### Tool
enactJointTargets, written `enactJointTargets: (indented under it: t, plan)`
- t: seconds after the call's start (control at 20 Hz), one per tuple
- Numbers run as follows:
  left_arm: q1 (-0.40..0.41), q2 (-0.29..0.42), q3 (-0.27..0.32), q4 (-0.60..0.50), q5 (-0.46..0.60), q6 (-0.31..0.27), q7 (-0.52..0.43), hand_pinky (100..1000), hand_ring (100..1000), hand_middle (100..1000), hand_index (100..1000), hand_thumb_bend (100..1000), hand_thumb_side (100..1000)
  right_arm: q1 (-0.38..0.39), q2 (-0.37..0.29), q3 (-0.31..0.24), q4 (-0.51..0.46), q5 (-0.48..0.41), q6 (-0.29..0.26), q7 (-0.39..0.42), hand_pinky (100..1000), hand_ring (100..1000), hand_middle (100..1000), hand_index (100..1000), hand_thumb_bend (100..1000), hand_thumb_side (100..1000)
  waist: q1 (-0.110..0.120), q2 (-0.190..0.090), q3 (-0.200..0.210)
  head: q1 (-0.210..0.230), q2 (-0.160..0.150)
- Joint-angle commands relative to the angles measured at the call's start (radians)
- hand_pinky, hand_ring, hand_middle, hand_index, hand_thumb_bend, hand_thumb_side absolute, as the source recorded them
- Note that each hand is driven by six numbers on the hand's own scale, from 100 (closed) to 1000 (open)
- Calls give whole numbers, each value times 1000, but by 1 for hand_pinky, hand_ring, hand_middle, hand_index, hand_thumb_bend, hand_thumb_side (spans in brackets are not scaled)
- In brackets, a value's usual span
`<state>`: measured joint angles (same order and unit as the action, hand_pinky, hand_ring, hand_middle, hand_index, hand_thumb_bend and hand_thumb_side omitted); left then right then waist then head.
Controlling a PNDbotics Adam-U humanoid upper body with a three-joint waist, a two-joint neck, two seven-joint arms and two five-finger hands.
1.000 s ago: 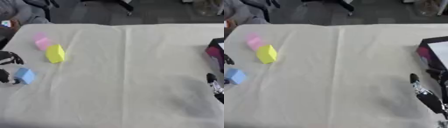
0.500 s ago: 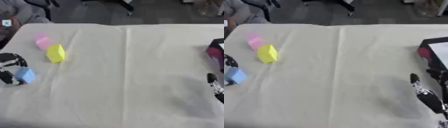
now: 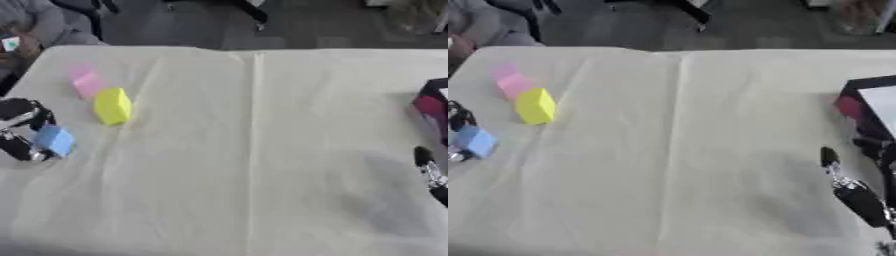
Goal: Pick up the objects with one hand, pass them to the other hand, and then place them into the box on the other side of the table.
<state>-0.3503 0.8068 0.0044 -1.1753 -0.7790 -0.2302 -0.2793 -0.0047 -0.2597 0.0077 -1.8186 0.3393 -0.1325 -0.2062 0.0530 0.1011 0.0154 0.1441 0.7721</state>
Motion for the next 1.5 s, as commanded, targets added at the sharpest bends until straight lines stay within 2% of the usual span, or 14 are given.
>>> enactJointTargets:
  t: [0.05, 0.3, 0.65, 0.95, 1.25, 1.5]
  plan:
    - [4, 17, 60, -122, 82, 42, 64, 816, 579, 466, 522, 386, 157, -8, -8, -8, -20, 5, -1, -1, 833, 799, 819, 892, 373, 512, -15, -22, 3, -7, -2]
    - [8, -47, 104, -341, 229, 99, 151, 792, 583, 473, 516, 378, 173, -17, -17, 0, -56, 36, -8, 9, 835, 800, 821, 893, 373, 508, -22, -24, 5, -15, -2]
    - [-42, -215, 58, -520, 387, 129, 158, 771, 597, 496, 535, 401, 211, -58, -52, 51, -165, 111, -47, 68, 851, 817, 831, 898, 401, 506, -38, -25, 1, -20, -2]
    - [-95, -328, -17, -565, 433, 122, 85, 771, 606, 507, 545, 419, 235, -125, -80, 107, -181, 174, -147, 101, 854, 836, 848, 899, 436, 496, -49, -22, -4, -18, -2]
    - [-107, -351, -36, -574, 441, 117, 64, 766, 605, 506, 544, 427, 256, -141, -89, 121, -181, 176, -165, 111, 855, 837, 849, 898, 441, 494, -52, -23, -2, -18, -2]
    - [-153, -423, -137, -552, 506, 82, -1, 765, 604, 506, 542, 430, 266, -242, -116, 217, -181, 160, -229, 168, 854, 835, 848, 896, 440, 482, -55, -21, 4, -26, -2]
